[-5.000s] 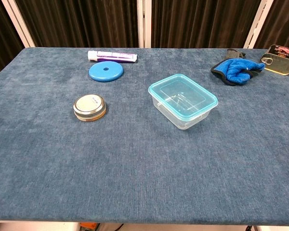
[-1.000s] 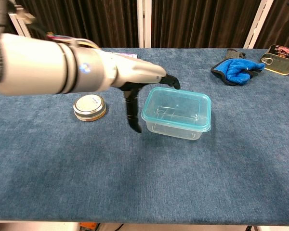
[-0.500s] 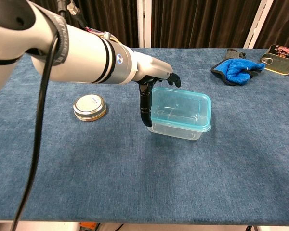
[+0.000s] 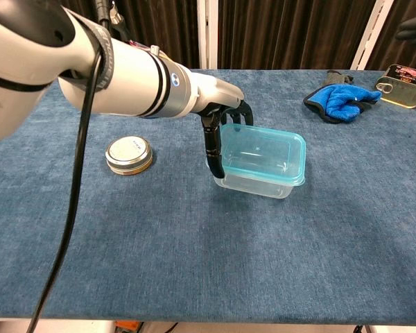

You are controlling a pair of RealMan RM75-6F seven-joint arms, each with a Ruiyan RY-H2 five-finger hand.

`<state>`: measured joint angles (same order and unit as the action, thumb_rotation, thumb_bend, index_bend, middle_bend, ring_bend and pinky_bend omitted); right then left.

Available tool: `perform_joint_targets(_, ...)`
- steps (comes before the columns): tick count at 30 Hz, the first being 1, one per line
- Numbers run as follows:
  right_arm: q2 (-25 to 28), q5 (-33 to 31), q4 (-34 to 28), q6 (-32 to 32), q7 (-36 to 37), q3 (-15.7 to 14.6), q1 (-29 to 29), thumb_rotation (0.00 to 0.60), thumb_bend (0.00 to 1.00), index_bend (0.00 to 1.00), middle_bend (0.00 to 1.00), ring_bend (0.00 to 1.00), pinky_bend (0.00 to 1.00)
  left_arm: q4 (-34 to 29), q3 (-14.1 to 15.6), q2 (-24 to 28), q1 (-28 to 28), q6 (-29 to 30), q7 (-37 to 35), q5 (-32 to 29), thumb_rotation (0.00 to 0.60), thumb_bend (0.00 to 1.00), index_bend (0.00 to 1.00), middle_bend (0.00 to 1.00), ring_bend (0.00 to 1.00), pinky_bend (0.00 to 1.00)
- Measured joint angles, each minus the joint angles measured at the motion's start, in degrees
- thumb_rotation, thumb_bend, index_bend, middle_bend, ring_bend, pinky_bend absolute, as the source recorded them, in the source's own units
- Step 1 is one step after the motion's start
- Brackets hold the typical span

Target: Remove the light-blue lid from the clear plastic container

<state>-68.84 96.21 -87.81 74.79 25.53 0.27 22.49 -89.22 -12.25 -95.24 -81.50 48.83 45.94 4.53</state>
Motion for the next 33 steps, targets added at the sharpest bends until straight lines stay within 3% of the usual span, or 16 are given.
perform_joint_targets(6, -7.4, 2.3, 3.7, 0.9, -9.2, -0.4, 0.0, 0.600, 0.14, 0.00, 0.00, 0.00, 0.00, -0.8, 0.4, -0.5, 0.0, 2.1, -0.7, 0.3, 0.600, 0.00, 0.29, 0.29, 0.21, 0.20)
perform_joint_targets(13, -20.4, 5.5, 15.9, 4.5, -14.1, -0.4, 0.2, 0.600, 0.08, 0.00, 0.00, 0.00, 0.00, -0.8, 0.5, -1.7, -0.2, 3.5, -0.8, 0.3, 0.600, 0.00, 0.29, 0.29, 0.21, 0.20)
perform_joint_targets(23, -34.0, 7.5, 32.7, 11.1, -12.4, 0.1, 0.8, 0.600, 0.05, 0.00, 0.00, 0.00, 0.00, -0.3, -0.1, -2.3, -0.8, 3.7, -0.2, -1.8, 0.600, 0.00, 0.29, 0.29, 0.21, 0.20)
perform_joint_targets(33, -41.1, 7.6, 41.7, 15.0, -8.3, 0.1, 1.7, 0.600, 0.04, 0.00, 0.00, 0.00, 0.00, -0.1, -0.5, -2.4, -0.9, 3.3, 0.0, -3.3, 0.600, 0.00, 0.29, 0.29, 0.21, 0.20)
